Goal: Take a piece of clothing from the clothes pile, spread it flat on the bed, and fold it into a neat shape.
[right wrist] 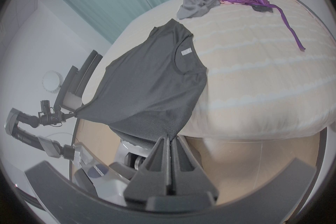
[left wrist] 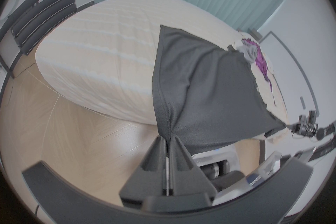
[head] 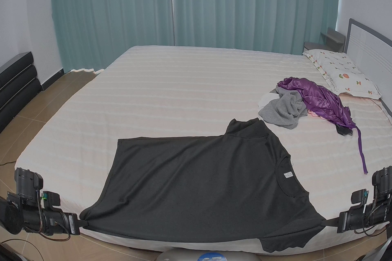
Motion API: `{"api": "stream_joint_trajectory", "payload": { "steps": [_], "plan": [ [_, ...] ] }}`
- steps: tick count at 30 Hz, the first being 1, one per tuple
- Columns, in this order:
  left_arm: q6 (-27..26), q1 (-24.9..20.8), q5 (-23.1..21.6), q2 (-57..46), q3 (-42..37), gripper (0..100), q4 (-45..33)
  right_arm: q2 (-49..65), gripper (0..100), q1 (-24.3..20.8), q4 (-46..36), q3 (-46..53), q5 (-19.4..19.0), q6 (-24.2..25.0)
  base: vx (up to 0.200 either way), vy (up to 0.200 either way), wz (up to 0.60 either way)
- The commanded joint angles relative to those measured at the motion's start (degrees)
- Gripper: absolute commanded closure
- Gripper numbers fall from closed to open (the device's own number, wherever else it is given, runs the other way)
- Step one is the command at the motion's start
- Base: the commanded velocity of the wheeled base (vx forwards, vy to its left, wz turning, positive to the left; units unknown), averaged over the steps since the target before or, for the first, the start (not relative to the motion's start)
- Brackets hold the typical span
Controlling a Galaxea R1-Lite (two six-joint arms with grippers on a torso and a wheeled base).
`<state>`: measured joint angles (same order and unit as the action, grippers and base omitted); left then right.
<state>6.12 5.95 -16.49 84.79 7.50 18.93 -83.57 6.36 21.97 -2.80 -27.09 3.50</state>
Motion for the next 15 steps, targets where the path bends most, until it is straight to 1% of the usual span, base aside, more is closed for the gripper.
{"api": "stream_joint_trajectory", "payload": {
  "steps": [1, 3, 6, 10, 15],
  "plan": [
    [5.66, -0.94, -0.21, -0.41, 5.25, 100, -0.04, 0.51, 100, -0.74, 0.01, -4.58, -0.25, 3.71, 0.000, 0.000, 0.00],
    [8.65, -1.91, -0.21, 0.56, 7.36, 100, -0.21, -0.63, 100, -1.00, 0.09, -6.25, -0.25, 5.03, 0.000, 0.000, 0.00],
    [12.34, -2.78, -0.03, 3.19, 10.17, 100, 0.05, -3.09, 100, -1.18, 0.53, -8.62, -0.16, 5.20, 0.000, 0.000, 0.00],
    [13.22, -3.14, 0.50, 7.50, 12.81, 100, 0.05, -6.43, 100, -2.58, 0.62, -10.99, 0.28, 5.38, 0.000, 0.000, 0.00],
    [13.30, -3.14, 0.59, 11.02, 14.74, 100, 0.05, -10.12, 100, -3.11, 0.62, -13.46, 0.19, 5.47, 0.000, 0.000, 0.00]
  ]
}}
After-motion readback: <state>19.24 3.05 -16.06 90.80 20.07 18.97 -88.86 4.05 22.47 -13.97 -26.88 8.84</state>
